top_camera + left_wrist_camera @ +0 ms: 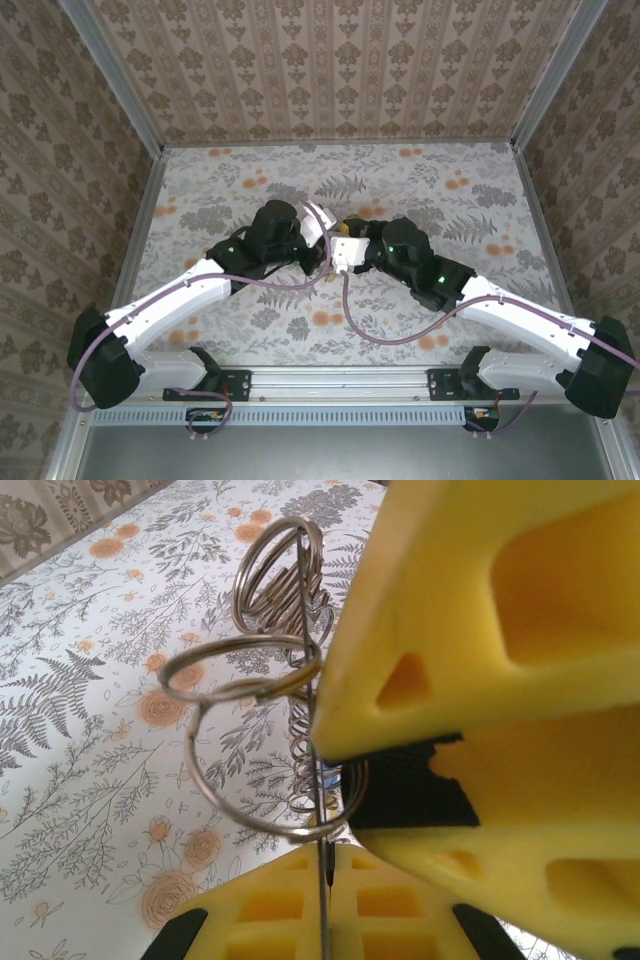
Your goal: Put the keys on the keyring
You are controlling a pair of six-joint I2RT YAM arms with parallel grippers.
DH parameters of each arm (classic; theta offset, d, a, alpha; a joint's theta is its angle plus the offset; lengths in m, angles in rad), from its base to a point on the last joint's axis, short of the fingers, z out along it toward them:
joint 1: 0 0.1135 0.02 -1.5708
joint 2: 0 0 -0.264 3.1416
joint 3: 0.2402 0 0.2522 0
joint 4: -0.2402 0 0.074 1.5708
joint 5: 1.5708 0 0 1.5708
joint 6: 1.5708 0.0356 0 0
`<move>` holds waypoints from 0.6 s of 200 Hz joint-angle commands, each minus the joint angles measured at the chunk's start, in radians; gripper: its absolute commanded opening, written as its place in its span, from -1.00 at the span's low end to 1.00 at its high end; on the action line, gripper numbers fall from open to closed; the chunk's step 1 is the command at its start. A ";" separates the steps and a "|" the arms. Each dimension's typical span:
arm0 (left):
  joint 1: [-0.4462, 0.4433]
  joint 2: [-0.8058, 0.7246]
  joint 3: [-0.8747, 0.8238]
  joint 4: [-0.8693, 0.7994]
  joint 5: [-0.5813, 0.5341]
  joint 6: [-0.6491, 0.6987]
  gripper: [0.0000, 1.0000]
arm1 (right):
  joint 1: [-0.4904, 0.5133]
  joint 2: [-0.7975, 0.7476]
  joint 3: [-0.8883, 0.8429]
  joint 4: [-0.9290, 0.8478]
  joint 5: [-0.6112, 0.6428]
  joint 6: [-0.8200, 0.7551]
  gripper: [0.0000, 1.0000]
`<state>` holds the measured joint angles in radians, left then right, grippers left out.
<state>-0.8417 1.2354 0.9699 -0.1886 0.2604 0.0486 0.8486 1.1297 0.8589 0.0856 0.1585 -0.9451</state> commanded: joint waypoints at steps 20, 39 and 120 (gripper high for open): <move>-0.024 -0.008 0.009 0.040 0.083 -0.005 -1.00 | 0.004 0.027 -0.018 0.123 0.179 -0.031 -0.68; -0.024 -0.010 0.008 0.043 0.085 -0.011 -1.00 | 0.003 0.024 -0.024 0.136 0.186 -0.021 -0.70; -0.013 -0.028 -0.006 0.089 0.083 -0.054 -1.00 | -0.036 -0.002 -0.036 0.131 0.151 0.221 -1.00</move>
<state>-0.8364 1.2377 0.9699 -0.1551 0.2455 0.0010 0.8574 1.1389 0.8394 0.1791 0.2504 -0.8581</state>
